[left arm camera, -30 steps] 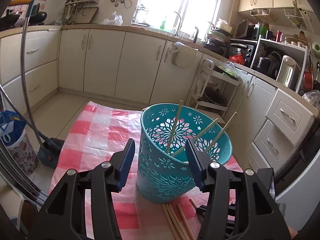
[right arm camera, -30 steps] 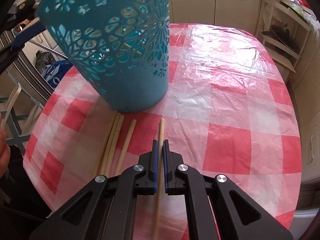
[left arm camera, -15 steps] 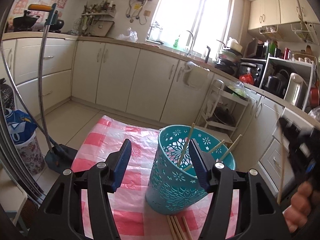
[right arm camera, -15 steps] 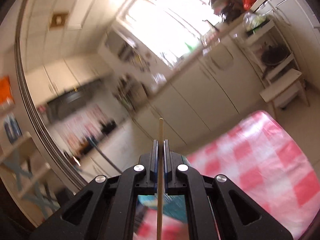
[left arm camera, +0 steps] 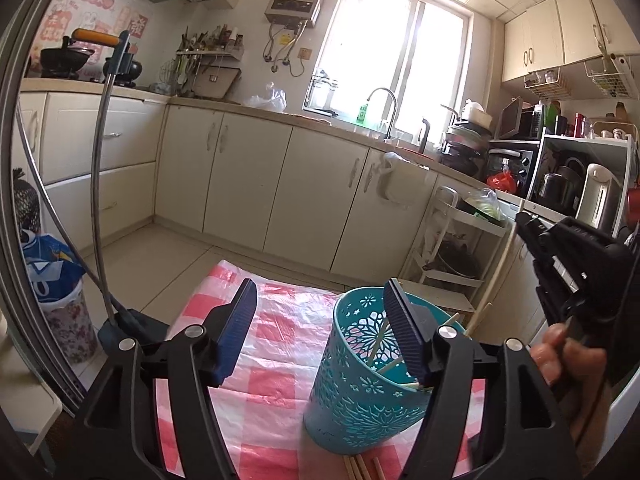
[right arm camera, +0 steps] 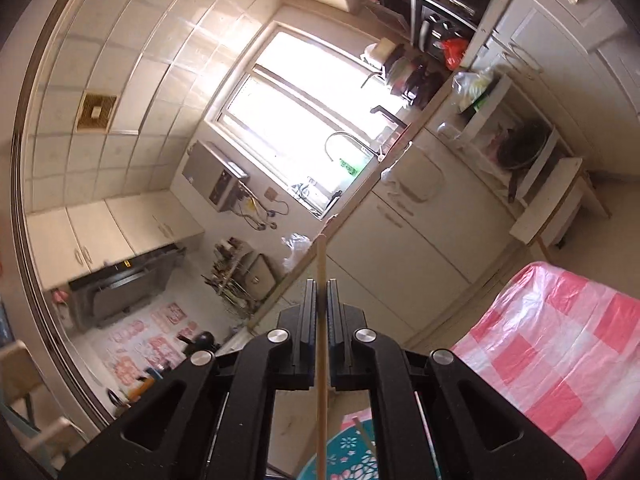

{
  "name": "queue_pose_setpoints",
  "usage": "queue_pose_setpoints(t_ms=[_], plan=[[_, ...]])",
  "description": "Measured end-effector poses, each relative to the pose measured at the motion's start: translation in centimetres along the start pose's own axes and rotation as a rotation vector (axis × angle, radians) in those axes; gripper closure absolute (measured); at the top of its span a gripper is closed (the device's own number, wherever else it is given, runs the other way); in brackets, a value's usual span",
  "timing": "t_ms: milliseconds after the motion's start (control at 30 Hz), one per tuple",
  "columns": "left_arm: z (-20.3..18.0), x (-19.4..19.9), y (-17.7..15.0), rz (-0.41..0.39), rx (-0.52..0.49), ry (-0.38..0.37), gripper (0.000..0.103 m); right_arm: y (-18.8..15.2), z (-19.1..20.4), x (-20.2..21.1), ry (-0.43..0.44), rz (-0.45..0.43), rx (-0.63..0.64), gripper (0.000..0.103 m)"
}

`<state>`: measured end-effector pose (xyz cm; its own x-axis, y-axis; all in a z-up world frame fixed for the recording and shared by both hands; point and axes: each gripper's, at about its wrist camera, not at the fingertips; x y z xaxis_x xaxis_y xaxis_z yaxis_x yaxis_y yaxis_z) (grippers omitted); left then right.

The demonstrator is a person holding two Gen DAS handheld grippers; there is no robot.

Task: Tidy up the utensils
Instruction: 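Lift the stick with the right tool over the basket and open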

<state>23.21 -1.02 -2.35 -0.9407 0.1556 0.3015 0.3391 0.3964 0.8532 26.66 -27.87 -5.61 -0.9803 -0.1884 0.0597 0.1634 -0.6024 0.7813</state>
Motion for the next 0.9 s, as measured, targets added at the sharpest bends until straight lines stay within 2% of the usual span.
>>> queue_pose_setpoints(t_ms=[100, 233, 333, 500, 600, 800, 900], plan=[[-0.2, 0.3, -0.1, -0.006, -0.011, -0.006, 0.039, -0.8, 1.4, -0.4, -0.04, 0.026, 0.126, 0.097], [-0.1, 0.5, -0.5, -0.008, -0.027, -0.002, 0.038, -2.6, 2.4, -0.9, -0.026, 0.159, 0.236, 0.097], [0.0, 0.7, -0.6, -0.004, -0.03, 0.0, 0.037, -3.7, 2.2, -0.4, -0.015, 0.249, 0.293, 0.084], [0.0, 1.0, -0.8, 0.008, -0.035, 0.001, 0.036, -4.0, 2.3, 2.3, 0.019, 0.334, 0.386, 0.08], [-0.1, 1.1, -1.0, 0.014, -0.041, 0.001, 0.035, -4.2, 2.1, 3.9, 0.035, 0.392, 0.423, 0.073], [-0.2, 1.6, -1.7, 0.034, -0.056, 0.008, 0.031, -4.6, 1.6, 5.8, 0.051, 0.516, 0.431, 0.062], [0.0, 1.9, -2.0, 0.05, -0.066, 0.011, 0.029, -4.8, 2.0, 6.8, 0.068, 0.594, 0.439, 0.049]])
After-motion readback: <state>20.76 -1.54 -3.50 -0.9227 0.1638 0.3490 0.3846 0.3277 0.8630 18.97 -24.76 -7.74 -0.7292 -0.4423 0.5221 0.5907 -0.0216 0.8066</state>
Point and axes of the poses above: each gripper's, at about its wrist camera, not at the fingertips, and x roughly against the way its jaws point, z to its left, y to its top, and after that the axes turned 10 degrees about x, right-handed
